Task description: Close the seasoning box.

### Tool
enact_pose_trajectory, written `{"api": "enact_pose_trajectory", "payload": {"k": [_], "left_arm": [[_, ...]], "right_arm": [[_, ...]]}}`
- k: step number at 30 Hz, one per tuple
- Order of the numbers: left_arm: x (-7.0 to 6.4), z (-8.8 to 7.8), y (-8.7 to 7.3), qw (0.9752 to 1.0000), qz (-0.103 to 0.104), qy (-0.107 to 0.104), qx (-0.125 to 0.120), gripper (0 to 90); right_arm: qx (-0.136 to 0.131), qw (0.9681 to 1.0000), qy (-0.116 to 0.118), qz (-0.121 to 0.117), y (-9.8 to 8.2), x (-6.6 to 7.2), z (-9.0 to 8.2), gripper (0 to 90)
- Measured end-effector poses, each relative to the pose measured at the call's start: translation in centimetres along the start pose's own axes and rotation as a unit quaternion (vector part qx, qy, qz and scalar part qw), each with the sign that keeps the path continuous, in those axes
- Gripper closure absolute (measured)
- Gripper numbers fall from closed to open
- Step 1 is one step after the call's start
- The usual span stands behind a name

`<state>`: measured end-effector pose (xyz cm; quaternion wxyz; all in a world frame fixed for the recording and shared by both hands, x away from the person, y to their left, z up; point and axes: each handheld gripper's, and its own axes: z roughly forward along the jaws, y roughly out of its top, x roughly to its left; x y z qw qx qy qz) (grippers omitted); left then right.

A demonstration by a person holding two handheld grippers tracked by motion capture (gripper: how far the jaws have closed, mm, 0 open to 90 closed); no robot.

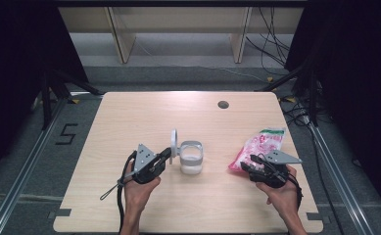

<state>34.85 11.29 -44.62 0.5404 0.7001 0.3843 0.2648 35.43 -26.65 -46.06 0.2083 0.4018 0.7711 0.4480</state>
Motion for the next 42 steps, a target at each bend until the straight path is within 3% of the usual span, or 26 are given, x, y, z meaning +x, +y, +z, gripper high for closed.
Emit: {"api": "enact_pose_trajectory", "payload": {"k": [3, 4, 14, 18, 22, 23, 30, 32, 33, 34, 35, 36, 40, 42], "left_arm": [[0.0, 0.1, 0.0, 1.0, 0.003, -0.005, -0.003, 89.3], [0.0, 0.0, 0.1, 1.0, 0.003, -0.001, 0.002, 89.3], [-0.4, 0.3, 0.5, 1.0, 0.006, -0.004, 0.0, 89.3], [-0.5, 0.3, 0.6, 0.9999, 0.009, -0.006, 0.0, 89.3], [-0.9, 0.5, 0.5, 0.9999, 0.01, -0.01, -0.001, 89.2], [-1.0, 0.6, 0.5, 0.9999, 0.01, -0.013, -0.003, 89.2], [-1.5, 0.8, 0.4, 0.9997, 0.01, -0.021, -0.001, 88.2], [-1.5, 0.9, 0.3, 0.9997, 0.007, -0.025, -0.005, 86.3], [-1.6, 0.7, 0.4, 0.9996, 0.004, -0.027, -0.005, 83.7], [-1.6, 0.6, 0.3, 0.9995, 0.001, -0.03, -0.005, 80.1], [-1.6, 0.5, 0.3, 0.9994, -0.001, -0.035, -0.004, 75.1], [-1.6, 0.4, 0.2, 0.9993, -0.004, -0.037, -0.005, 72.3], [-1.7, 0.4, -0.3, 0.9978, -0.015, -0.064, -0.012, 60.3], [-1.9, 0.3, -0.4, 0.9983, -0.015, -0.055, -0.008, 54.4]], "right_arm": [[0.003, 0.9999, 0.005, 0.01, -0.1, 0.3, 0.0, 50.3], [0.005, 1.0, 0.003, -0.001, 0.0, 0.2, -0.1, 50.3], [0.006, 1.0, 0.003, -0.004, -0.2, 0.3, -0.2, 50.6], [0.005, 0.9999, 0.008, 0.007, -0.3, 0.6, -0.2, 50.6], [0.008, 0.9999, 0.006, -0.004, -0.3, 0.4, -0.3, 50.6], [0.012, 0.9998, 0.009, 0.008, -0.3, 0.6, -0.3, 50.6], [0.007, 0.9998, 0.013, 0.009, -0.4, 0.7, -0.3, 50.6], [0.006, 0.9999, 0.013, 0.009, -0.4, 0.7, -0.3, 50.6], [0.007, 0.9998, 0.011, -0.012, -0.4, 0.4, -0.4, 50.6], [0.009, 0.9999, 0.01, 0.004, -0.5, 0.6, -0.4, 50.6], [0.004, 0.9999, 0.01, -0.006, -0.4, 0.5, -0.4, 50.6], [0.007, 0.9999, 0.012, 0.005, -0.5, 0.7, -0.4, 50.5], [0.011, 0.9999, 0.011, 0.007, -0.5, 0.8, -0.6, 49.7], [0.01, 0.9998, 0.012, 0.008, -0.6, 0.8, -0.5, 49.4]]}}
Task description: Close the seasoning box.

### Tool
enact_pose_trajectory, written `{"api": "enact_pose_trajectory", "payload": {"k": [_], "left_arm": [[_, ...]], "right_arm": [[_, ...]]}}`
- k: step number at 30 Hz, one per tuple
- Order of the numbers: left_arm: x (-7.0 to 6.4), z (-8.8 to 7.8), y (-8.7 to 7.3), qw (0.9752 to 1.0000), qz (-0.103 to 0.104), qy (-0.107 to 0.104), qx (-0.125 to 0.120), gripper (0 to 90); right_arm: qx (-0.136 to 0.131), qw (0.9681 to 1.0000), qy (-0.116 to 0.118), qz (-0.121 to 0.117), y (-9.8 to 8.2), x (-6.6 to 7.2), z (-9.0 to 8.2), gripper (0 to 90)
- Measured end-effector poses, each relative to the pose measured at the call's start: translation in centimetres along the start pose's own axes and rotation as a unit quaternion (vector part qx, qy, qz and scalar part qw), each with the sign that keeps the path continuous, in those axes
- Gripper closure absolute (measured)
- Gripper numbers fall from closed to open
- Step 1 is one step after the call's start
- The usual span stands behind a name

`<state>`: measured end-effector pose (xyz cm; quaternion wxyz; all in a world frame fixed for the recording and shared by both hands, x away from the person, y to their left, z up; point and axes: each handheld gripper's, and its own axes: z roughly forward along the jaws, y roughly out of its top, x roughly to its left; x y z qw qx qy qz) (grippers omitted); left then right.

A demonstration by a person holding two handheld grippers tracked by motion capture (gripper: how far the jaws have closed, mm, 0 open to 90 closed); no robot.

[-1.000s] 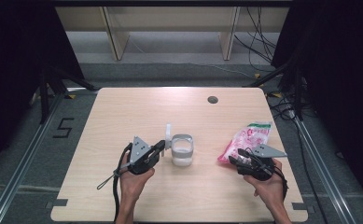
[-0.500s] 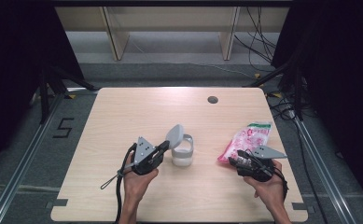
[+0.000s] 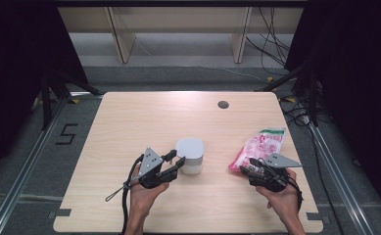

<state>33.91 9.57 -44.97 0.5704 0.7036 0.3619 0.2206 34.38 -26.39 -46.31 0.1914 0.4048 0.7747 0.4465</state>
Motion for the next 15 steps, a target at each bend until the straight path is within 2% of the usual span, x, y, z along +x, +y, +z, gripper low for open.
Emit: {"api": "enact_pose_trajectory", "payload": {"k": [2, 4, 6, 7, 8, 10, 11, 14, 15], "left_arm": [[-0.2, 0.0, -0.2, 1.0, -0.003, -0.003, 0.001, 49.9], [-0.2, -0.1, -0.3, 1.0, -0.002, -0.003, 0.001, 47.2], [-0.6, -0.3, -0.7, 1.0, 0.001, 0.001, -0.001, 44.8], [-0.7, -0.3, -0.8, 1.0, 0.0, 0.001, -0.001, 44.1], [-0.9, -0.4, -0.9, 1.0, -0.007, 0.003, 0.0, 43.8], [-1.0, -0.5, -1.1, 1.0, -0.006, 0.002, -0.005, 42.4], [-1.0, -0.7, -1.1, 1.0, 0.003, -0.001, -0.006, 41.5], [-1.2, -0.9, -1.3, 1.0, 0.001, -0.003, -0.006, 38.8], [-1.3, -0.9, -1.4, 1.0, 0.002, -0.005, -0.007, 38.4]], "right_arm": [[-0.005, 0.9998, 0.001, -0.018, 0.0, -0.2, 0.1, 49.1], [-0.005, 0.9998, -0.004, -0.02, 0.0, -0.2, 0.1, 49.0], [-0.003, 0.9998, 0.001, -0.022, -0.1, -0.2, 0.0, 47.6], [-0.003, 0.9998, 0.001, -0.021, -0.1, -0.2, 0.0, 47.1], [-0.002, 1.0, 0.004, -0.005, -0.2, 0.1, 0.1, 46.7], [-0.005, 0.9999, 0.004, -0.015, -0.2, -0.1, 0.1, 45.8], [-0.006, 0.9999, 0.006, -0.011, -0.3, 0.0, 0.0, 45.5], [-0.007, 0.9999, 0.001, -0.014, -0.3, 0.0, -0.1, 44.6], [-0.006, 1.0, 0.006, 0.0, -0.3, 0.3, -0.1, 44.5]]}}
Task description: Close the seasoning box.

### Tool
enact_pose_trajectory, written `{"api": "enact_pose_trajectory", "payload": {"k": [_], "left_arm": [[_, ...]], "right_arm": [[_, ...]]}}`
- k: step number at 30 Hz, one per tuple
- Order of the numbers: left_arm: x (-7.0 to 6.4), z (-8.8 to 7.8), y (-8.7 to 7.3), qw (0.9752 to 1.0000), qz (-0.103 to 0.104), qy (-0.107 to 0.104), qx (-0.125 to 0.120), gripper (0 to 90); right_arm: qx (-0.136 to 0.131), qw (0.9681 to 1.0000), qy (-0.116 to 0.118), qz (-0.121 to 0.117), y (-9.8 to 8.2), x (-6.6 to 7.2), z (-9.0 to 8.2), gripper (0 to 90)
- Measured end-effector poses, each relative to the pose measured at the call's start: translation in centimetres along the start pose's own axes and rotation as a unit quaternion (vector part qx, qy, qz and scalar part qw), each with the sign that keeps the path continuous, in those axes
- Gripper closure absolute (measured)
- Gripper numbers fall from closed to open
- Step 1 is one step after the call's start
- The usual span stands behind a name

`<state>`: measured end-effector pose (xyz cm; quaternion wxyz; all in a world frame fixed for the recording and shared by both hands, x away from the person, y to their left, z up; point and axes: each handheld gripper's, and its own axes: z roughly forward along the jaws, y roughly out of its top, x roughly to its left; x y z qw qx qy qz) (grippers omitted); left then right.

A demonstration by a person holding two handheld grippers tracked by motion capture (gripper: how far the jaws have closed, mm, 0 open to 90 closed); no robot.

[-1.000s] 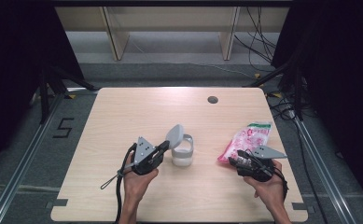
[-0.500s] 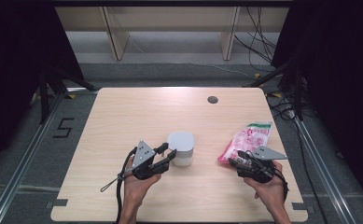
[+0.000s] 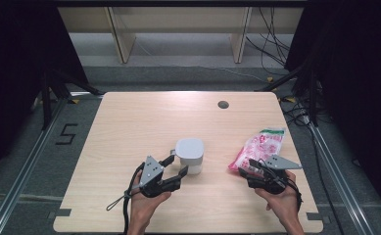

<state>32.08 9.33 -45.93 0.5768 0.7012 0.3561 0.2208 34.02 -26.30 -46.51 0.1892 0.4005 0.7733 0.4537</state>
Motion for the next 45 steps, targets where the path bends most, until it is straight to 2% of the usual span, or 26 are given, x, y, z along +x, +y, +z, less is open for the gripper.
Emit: {"api": "enact_pose_trajectory", "payload": {"k": [2, 6, 7, 9, 11, 16, 21, 23, 25, 26, 27, 29, 30, 31, 32, 33, 34, 35, 36, 38, 39, 40, 42, 43, 44, 45], "left_arm": [[-0.2, -0.1, -0.2, 1.0, -0.003, 0.006, 0.006, 37.6], [-0.4, -0.1, -0.7, 0.9999, -0.007, 0.003, 0.01, 35.7], [-0.4, -0.1, -0.8, 0.9999, 0.002, -0.001, 0.015, 35.6], [-0.6, -0.1, -1.0, 0.9998, -0.004, 0.003, 0.019, 34.4], [-0.7, 0.0, -1.2, 0.9998, -0.006, -0.001, 0.018, 33.4], [-1.1, 0.0, -1.4, 0.9996, -0.016, -0.001, 0.024, 32.7], [-1.2, -0.1, -1.5, 0.9997, -0.003, -0.003, 0.025, 32.2], [-1.3, -0.2, -1.6, 0.9996, -0.002, -0.003, 0.027, 32.1], [-1.4, -0.3, -1.8, 0.9996, -0.004, -0.004, 0.027, 32.0], [-1.4, -0.3, -1.9, 0.9996, -0.002, -0.005, 0.027, 31.9], [-1.3, -0.4, -2.0, 0.9996, 0.0, -0.006, 0.026, 31.8], [-1.5, -0.4, -2.3, 0.9994, -0.018, -0.002, 0.028, 31.1], [-1.5, -0.5, -2.5, 0.9994, -0.016, 0.0, 0.031, 30.8], [-1.4, -0.5, -2.6, 0.9994, -0.016, -0.003, 0.03, 30.6], [-1.3, -0.6, -2.7, 0.9994, -0.011, -0.004, 0.032, 30.3], [-1.5, -0.6, -2.8, 0.9993, -0.022, -0.002, 0.029, 29.9], [-1.4, -0.7, -2.8, 0.9993, -0.019, -0.002, 0.034, 29.6], [-1.4, -0.7, -2.9, 0.9993, -0.019, -0.002, 0.033, 29.6], [-1.4, -0.8, -2.9, 0.9993, -0.018, -0.003, 0.033, 29.5], [-1.4, -0.8, -3.1, 0.9994, -0.007, -0.006, 0.033, 29.2], [-1.4, -0.9, -3.1, 0.9994, -0.004, -0.006, 0.035, 29.1], [-1.5, -0.9, -3.2, 0.9994, -0.004, -0.007, 0.034, 29.0], [-1.6, -0.8, -3.4, 0.9995, -0.005, -0.011, 0.03, 28.8], [-1.7, -0.9, -3.6, 0.9994, -0.004, -0.01, 0.032, 28.8], [-1.8, -1.0, -3.6, 0.9993, -0.006, -0.008, 0.035, 28.8], [-1.8, -0.9, -3.8, 0.9994, -0.002, -0.01, 0.032, 28.8]], "right_arm": [[0.0, 0.9999, 0.002, -0.013, 0.0, -0.1, 0.0, 44.4], [0.001, 1.0, 0.007, -0.004, -0.1, 0.2, 0.0, 44.0], [0.0, 0.9998, 0.009, -0.016, -0.1, 0.1, 0.0, 43.9], [-0.001, 0.9999, 0.013, -0.001, -0.3, 0.4, 0.0, 43.4], [-0.008, 0.9998, 0.014, -0.012, -0.3, 0.2, 0.1, 42.9], [-0.006, 0.9998, 0.018, -0.011, -0.5, 0.3, 0.1, 42.5], [0.0, 0.9997, 0.024, 0.002, -0.6, 0.6, 0.0, 42.1], [-0.007, 0.9996, 0.022, -0.015, -0.6, 0.4, 0.1, 41.8], [-0.001, 0.9997, 0.026, 0.001, -0.7, 0.8, 0.0, 41.6], [-0.004, 0.9996, 0.026, -0.015, -0.6, 0.6, 0.0, 41.5], [-0.003, 0.9996, 0.025, -0.015, -0.7, 0.6, 0.0, 41.5], [0.001, 0.9996, 0.025, -0.015, -0.7, 0.7, -0.1, 41.3], [0.001, 0.9996, 0.028, -0.002, -0.8, 1.0, 0.0, 41.0], [-0.002, 0.9996, 0.024, -0.013, -0.8, 0.9, -0.1, 40.7], [0.002, 0.9996, 0.028, 0.001, -0.8, 1.1, -0.1, 40.5], [0.004, 0.9995, 0.03, -0.005, -0.9, 1.1, -0.1, 40.4], [0.003, 0.9995, 0.033, -0.002, -0.9, 1.2, -0.2, 40.4], [0.002, 0.9994, 0.031, -0.014, -1.0, 1.0, -0.2, 40.4], [0.004, 0.9995, 0.031, -0.005, -1.0, 1.2, -0.3, 40.3], [0.006, 0.9994, 0.03, -0.017, -1.1, 1.1, -0.4, 40.1], [0.005, 0.9994, 0.033, -0.004, -1.2, 1.4, -0.5, 40.0], [0.002, 0.9991, 0.038, -0.018, -1.2, 1.2, -0.4, 39.8], [0.01, 0.9994, 0.033, -0.006, -1.3, 1.4, -0.7, 39.5], [0.007, 0.9992, 0.033, -0.019, -1.3, 1.3, -0.6, 39.4], [0.01, 0.9994, 0.034, -0.002, -1.5, 1.6, -0.7, 39.3], [0.01, 0.9993, 0.036, -0.003, -1.5, 1.6, -0.7, 39.2]]}}
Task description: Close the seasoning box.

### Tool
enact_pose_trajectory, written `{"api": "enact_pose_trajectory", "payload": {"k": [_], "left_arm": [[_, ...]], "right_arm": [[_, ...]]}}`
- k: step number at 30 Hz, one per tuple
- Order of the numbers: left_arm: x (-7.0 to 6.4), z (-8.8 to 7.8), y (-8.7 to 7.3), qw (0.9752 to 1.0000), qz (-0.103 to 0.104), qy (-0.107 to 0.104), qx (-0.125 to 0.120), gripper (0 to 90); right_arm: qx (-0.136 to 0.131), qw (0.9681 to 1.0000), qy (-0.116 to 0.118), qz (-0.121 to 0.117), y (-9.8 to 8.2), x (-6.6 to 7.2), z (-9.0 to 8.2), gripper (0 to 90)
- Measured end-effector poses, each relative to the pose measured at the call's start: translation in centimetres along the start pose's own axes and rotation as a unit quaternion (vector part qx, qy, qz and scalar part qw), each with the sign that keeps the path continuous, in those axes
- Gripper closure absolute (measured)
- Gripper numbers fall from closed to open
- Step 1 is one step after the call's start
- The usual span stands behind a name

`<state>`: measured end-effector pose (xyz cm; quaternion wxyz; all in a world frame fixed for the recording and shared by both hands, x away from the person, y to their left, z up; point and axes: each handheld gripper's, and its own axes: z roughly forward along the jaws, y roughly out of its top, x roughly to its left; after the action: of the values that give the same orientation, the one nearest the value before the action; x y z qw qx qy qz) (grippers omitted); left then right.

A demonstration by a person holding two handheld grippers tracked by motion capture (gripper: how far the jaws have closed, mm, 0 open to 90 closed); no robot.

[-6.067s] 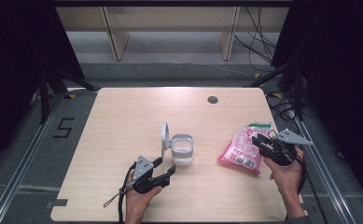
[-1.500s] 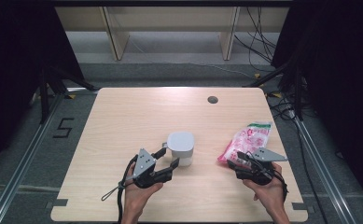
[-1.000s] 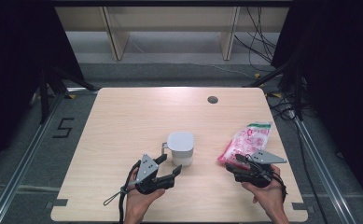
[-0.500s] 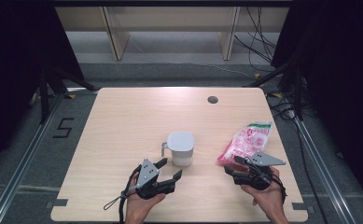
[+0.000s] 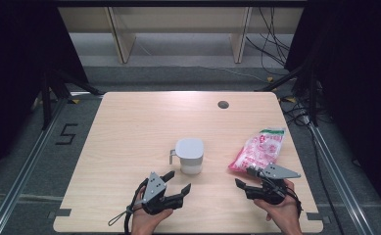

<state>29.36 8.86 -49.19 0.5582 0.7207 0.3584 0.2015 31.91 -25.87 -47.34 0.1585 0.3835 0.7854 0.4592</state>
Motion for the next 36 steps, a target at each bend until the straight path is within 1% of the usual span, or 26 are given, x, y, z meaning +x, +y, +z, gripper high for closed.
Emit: {"api": "enact_pose_trajectory", "payload": {"k": [1, 2, 5, 6, 7, 8, 10, 12, 13, 15, 16, 17, 19, 20, 21, 22, 23, 25, 26, 27, 28, 29, 30, 32, 34, 36], "left_arm": [[-0.1, -0.1, -0.1, 1.0, -0.001, 0.002, 0.006, 28.7], [-0.1, 0.0, -0.2, 1.0, -0.003, 0.0, 0.002, 28.5], [-0.4, -0.2, -0.6, 1.0, -0.003, -0.001, 0.007, 28.2], [-0.4, -0.2, -0.7, 1.0, -0.002, -0.005, 0.005, 28.0], [-0.5, -0.3, -0.8, 0.9999, -0.002, -0.004, 0.01, 27.9], [-0.7, -0.3, -1.0, 0.9999, -0.009, -0.004, 0.006, 27.8], [-1.0, -0.5, -1.4, 0.9997, -0.02, 0.001, 0.012, 27.7], [-1.0, -0.6, -1.6, 0.9996, -0.017, 0.002, 0.021, 27.6], [-1.2, -0.5, -1.9, 0.9997, -0.021, -0.002, 0.013, 27.5], [-1.3, -0.7, -2.1, 0.9997, -0.018, -0.005, 0.017, 27.2], [-1.3, -0.7, -2.1, 0.9997, -0.018, -0.005, 0.017, 27.1], [-1.4, -0.7, -2.2, 0.9997, -0.018, -0.006, 0.018, 26.9], [-1.6, -0.9, -2.3, 0.9995, -0.015, -0.006, 0.026, 26.6], [-1.7, -1.0, -2.3, 0.9995, -0.015, -0.008, 0.026, 26.6], [-1.8, -0.9, -2.4, 0.9996, -0.019, -0.007, 0.022, 26.6], [-1.8, -0.9, -2.4, 0.9995, -0.022, -0.007, 0.02, 26.6], [-1.7, -1.0, -2.4, 0.9995, -0.019, -0.005, 0.025, 26.6], [-1.9, -0.8, -2.5, 0.9995, -0.025, -0.01, 0.017, 26.6], [-1.8, -0.8, -2.5, 0.9995, -0.021, -0.01, 0.021, 26.5], [-1.8, -0.8, -2.5, 0.9995, -0.018, -0.011, 0.024, 26.5], [-1.9, -0.9, -2.5, 0.9994, -0.018, -0.009, 0.027, 26.4], [-1.9, -0.9, -2.5, 0.9994, -0.017, -0.01, 0.029, 26.4], [-2.0, -0.8, -2.5, 0.9994, -0.02, -0.011, 0.027, 26.4], [-1.9, -0.7, -2.6, 0.9994, -0.018, -0.014, 0.027, 26.2], [-2.0, -0.5, -2.6, 0.9994, -0.023, -0.014, 0.024, 26.1], [-2.0, -0.7, -2.5, 0.9992, -0.016, -0.011, 0.034, 26.1]], "right_arm": [[0.0, 0.9999, 0.0, -0.013, 0.0, -0.2, 0.0, 39.1], [-0.002, 0.9999, 0.003, -0.015, -0.1, -0.2, 0.0, 39.0], [0.002, 1.0, -0.001, 0.001, -0.3, 0.2, -0.3, 39.0], [-0.002, 0.9999, 0.001, -0.013, -0.3, 0.0, -0.3, 39.0], [-0.002, 1.0, -0.002, -0.003, -0.4, 0.1, -0.4, 38.9], [0.005, 1.0, -0.001, 0.002, -0.4, 0.2, -0.6, 38.9], [0.002, 1.0, -0.002, 0.002, -0.6, 0.3, -0.7, 38.6], [0.007, 0.9999, -0.002, -0.009, -0.7, 0.1, -0.8, 38.2], [0.008, 1.0, -0.001, 0.005, -0.9, 0.4, -0.9, 38.0], [0.009, 0.9999, 0.002, -0.008, -1.1, 0.3, -1.0, 37.8], [0.009, 0.9999, 0.002, -0.008, -1.1, 0.3, -1.0, 37.8], [0.015, 0.9999, 0.006, 0.004, -1.3, 0.5, -1.1, 37.5], [0.019, 0.9998, 0.008, 0.006, -1.5, 0.7, -1.2, 37.0], [0.023, 0.9997, 0.011, 0.0, -1.6, 0.5, -1.2, 36.8], [0.029, 0.9994, 0.015, 0.011, -1.8, 0.8, -1.2, 36.6], [0.032, 0.9993, 0.017, -0.005, -1.9, 0.6, -1.2, 36.4], [0.041, 0.9989, 0.01, 0.02, -2.0, 1.1, -1.4, 36.3], [0.037, 0.9992, 0.014, 0.002, -2.2, 0.9, -1.5, 36.1], [0.035, 0.9991, 0.02, 0.014, -2.3, 1.2, -1.5, 35.9], [0.034, 0.9992, 0.018, 0.006, -2.4, 1.1, -1.6, 35.8], [0.036, 0.9991, 0.018, 0.011, -2.5, 1.2, -1.7, 35.6], [0.032, 0.9992, 0.021, 0.006, -2.6, 1.1, -1.7, 35.6], [0.035, 0.999, 0.021, 0.015, -2.7, 1.4, -1.8, 35.6], [0.031, 0.9994, 0.016, -0.006, -2.7, 1.1, -1.8, 35.6], [0.033, 0.9993, 0.02, -0.004, -2.8, 1.2, -1.8, 35.5], [0.034, 0.9993, 0.014, -0.007, -2.7, 1.1, -1.9, 35.3]]}}
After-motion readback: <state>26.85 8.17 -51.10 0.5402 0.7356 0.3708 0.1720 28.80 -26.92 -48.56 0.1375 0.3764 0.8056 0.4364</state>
